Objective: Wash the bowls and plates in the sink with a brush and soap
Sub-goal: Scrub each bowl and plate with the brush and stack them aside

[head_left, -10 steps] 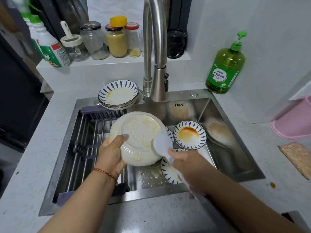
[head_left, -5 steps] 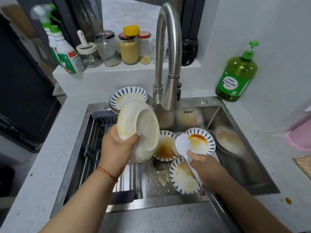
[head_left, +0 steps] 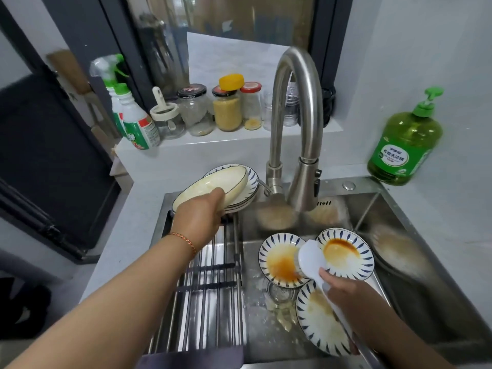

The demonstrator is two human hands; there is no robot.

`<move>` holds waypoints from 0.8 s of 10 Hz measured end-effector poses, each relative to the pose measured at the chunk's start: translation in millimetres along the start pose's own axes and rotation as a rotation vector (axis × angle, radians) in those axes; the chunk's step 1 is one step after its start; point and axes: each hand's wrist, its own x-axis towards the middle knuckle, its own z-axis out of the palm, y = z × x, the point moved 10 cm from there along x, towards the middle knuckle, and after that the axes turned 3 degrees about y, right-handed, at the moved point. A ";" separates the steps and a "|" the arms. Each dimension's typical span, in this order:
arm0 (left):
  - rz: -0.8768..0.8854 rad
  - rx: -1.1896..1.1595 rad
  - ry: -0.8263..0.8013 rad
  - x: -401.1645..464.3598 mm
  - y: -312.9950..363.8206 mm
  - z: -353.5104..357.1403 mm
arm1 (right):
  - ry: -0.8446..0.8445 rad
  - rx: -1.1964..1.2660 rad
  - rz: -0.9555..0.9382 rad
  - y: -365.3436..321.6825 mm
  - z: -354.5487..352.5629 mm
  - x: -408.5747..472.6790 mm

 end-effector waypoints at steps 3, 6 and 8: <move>0.108 0.342 -0.179 33.6 -11.4 66.8 | 0.140 -0.110 0.013 1.5 -15.1 18.1; 0.101 0.383 -0.196 45.4 -6.7 87.8 | 0.106 -0.173 0.033 5.5 -11.4 27.4; 0.104 0.322 -0.203 53.8 -5.6 99.1 | 0.103 -0.085 0.074 17.6 -13.1 28.2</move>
